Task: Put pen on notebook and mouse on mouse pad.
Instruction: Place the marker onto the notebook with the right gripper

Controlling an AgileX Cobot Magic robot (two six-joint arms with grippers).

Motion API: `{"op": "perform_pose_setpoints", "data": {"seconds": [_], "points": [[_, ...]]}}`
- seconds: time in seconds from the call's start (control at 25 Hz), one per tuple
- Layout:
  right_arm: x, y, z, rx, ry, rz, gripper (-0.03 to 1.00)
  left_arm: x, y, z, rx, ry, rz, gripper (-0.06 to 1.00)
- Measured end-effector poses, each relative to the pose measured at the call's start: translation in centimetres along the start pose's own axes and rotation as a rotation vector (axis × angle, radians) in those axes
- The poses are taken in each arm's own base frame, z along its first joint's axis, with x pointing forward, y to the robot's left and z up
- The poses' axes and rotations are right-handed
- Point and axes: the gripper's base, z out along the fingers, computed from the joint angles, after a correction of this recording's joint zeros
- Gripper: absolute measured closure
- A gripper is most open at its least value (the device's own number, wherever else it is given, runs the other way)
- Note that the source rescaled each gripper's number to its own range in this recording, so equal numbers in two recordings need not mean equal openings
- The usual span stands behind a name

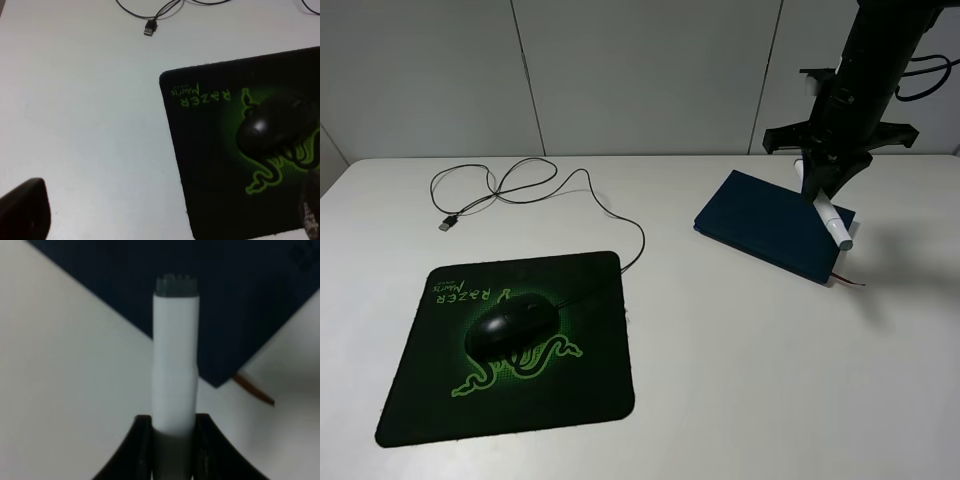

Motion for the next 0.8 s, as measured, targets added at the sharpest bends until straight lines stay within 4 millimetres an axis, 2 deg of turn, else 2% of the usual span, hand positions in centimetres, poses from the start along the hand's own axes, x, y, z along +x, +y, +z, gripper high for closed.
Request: {"op": "perform_pose_setpoints", "data": {"seconds": [0.36, 0.56, 0.8], "points": [[-4.8, -0.1, 2.6, -0.04, -0.032, -0.039, 0.97, 0.0, 0.0, 0.0, 0.0, 0.0, 0.0, -0.06], [-6.0, 0.0, 4.7, -0.054, -0.028, -0.082, 0.97, 0.0, 0.0, 0.0, 0.0, 0.0, 0.0, -0.06], [-6.5, 0.0, 6.5, -0.054, -0.032, -0.127, 0.97, 0.0, 0.0, 0.0, 0.0, 0.0, 0.0, -0.06]]}}
